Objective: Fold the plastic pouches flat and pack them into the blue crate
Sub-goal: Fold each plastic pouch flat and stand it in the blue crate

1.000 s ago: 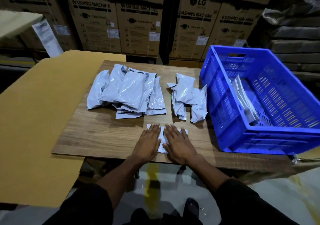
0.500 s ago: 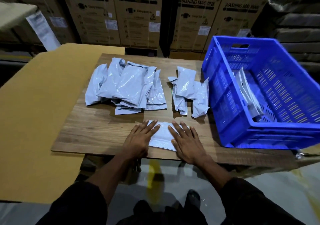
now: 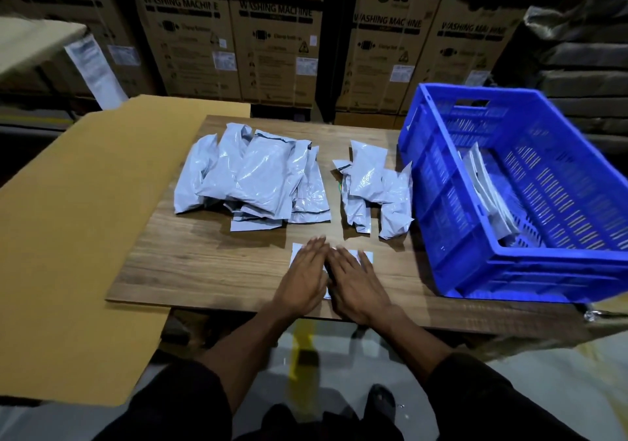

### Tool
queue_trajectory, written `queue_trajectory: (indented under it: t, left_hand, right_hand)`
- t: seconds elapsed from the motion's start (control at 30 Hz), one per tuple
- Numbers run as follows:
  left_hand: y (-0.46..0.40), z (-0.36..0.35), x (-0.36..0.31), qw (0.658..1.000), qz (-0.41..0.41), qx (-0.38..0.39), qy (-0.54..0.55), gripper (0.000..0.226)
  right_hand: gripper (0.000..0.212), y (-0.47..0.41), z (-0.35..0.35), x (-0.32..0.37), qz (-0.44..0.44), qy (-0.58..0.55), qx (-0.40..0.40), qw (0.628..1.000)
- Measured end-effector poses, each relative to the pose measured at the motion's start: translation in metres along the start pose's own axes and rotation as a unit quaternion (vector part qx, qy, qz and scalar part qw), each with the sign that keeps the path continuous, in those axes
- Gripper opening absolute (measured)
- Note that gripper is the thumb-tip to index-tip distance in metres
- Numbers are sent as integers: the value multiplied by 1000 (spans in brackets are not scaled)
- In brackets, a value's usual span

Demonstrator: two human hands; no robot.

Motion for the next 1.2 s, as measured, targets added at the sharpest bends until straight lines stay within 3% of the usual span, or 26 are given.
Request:
queue_trajectory:
  t: [0.2,0.43,0.77,0.83,0.93,1.03,1.2]
  left_hand:
    - [3,-19,11,993,88,8,-73,71]
    - [13,-10,19,991,68,-17,-112,55]
    - [29,-1,51,982,41,38,-182,63]
    - [27,-2,52,981,48,49,-184,64]
    - [26,-3,50,980,48,61,-186,66]
    - [25,-3,49,979,41,75,-185,68]
    - [29,-1,45,986,47,75,-141,85]
  right_hand:
    - [66,3,-6,-2,4,-28,-17,999]
    - [61,8,-7,-31,-39,-49,-26,998]
    - [68,19,-9,-39,-45,-22,3,999]
    - [64,25,4,-24,-1,-17,-46,999]
    - [40,35,10,7,95,23,-103,990]
    - [24,32,14,11,91,18,-147,985]
    - [21,25,28,15,100,-5,-200,975]
Point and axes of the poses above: each hand's wrist, its own y-axis away from the middle knuckle, its own z-axis out of the back of the hand, x = y × z, the point moved 10 cm from there along -y, towards the middle knuckle, and after that the axes turned 1 degree about -y, right-handed, at the moved point
